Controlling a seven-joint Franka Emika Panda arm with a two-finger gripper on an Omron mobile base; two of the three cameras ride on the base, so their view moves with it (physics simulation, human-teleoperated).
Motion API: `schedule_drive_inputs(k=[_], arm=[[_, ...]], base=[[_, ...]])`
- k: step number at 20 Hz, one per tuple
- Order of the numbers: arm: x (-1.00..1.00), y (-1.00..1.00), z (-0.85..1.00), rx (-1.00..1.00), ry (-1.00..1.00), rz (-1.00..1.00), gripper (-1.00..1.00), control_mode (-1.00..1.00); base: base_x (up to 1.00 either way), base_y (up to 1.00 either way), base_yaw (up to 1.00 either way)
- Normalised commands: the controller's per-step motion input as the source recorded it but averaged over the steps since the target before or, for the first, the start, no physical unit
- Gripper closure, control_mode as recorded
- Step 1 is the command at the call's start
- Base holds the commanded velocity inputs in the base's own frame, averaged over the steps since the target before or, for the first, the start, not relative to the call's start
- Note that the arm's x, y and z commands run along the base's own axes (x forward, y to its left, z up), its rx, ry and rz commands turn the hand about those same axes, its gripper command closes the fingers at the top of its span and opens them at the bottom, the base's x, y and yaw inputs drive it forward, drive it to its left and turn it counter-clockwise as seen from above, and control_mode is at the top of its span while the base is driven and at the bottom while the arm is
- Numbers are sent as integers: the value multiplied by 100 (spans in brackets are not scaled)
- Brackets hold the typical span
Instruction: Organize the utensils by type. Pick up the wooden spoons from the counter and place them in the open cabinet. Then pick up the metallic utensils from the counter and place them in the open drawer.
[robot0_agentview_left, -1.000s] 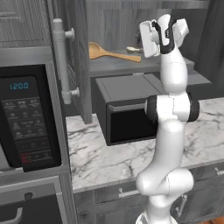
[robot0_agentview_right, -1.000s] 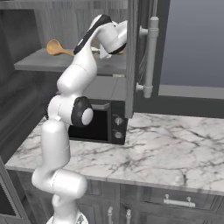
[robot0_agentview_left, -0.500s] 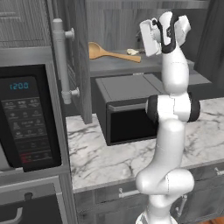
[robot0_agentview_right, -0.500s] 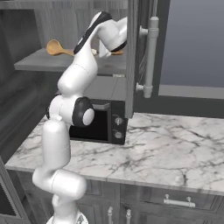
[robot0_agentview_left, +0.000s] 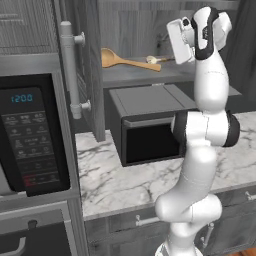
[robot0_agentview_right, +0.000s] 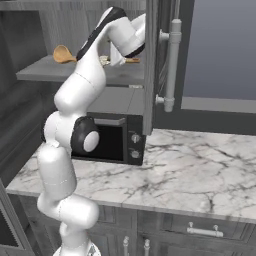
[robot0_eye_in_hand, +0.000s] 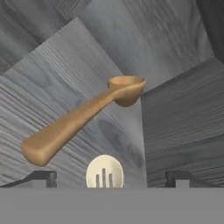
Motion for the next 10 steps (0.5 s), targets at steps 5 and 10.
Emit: schedule_drive_inputs(k=[5,10], arm=[[-93,20,0,0,-6,-26,-100,-100],[-100,20,-2,0,-1,-35,-100,-100]], base=[[0,0,0],[0,0,0]])
